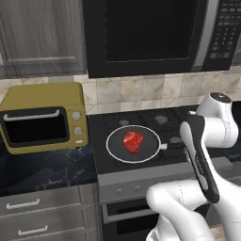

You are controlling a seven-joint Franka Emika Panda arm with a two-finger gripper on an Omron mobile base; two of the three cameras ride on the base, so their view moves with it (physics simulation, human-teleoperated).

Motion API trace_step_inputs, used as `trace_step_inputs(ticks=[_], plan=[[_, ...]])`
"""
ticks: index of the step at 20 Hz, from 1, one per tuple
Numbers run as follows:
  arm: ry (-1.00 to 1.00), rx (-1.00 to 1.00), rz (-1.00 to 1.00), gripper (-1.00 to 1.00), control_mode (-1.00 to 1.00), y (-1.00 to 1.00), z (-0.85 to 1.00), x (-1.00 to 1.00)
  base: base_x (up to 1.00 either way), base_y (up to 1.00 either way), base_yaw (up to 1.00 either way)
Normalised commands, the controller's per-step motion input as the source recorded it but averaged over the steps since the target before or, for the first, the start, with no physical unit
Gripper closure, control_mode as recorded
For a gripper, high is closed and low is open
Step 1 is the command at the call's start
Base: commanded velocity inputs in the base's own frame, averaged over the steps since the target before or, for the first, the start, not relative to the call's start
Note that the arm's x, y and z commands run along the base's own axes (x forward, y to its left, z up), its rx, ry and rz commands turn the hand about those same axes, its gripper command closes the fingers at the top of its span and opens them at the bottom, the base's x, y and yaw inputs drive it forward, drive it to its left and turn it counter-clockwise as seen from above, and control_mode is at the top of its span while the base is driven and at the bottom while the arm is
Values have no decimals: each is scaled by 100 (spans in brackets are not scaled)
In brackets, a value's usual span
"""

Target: Pick up the pan with the steak in it and place it on the dining table. Then place the steak on the plate.

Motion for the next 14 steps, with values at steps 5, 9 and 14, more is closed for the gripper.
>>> trace_step_inputs(ticks=[5,9,14], plan=[[-4,4,10,100,-100,6,5,-86,0,0,0],[-1,11,13,100,-100,2,0,-75,0,0,0],[-3,12,8,100,-100,0,7,-57,0,0,0]])
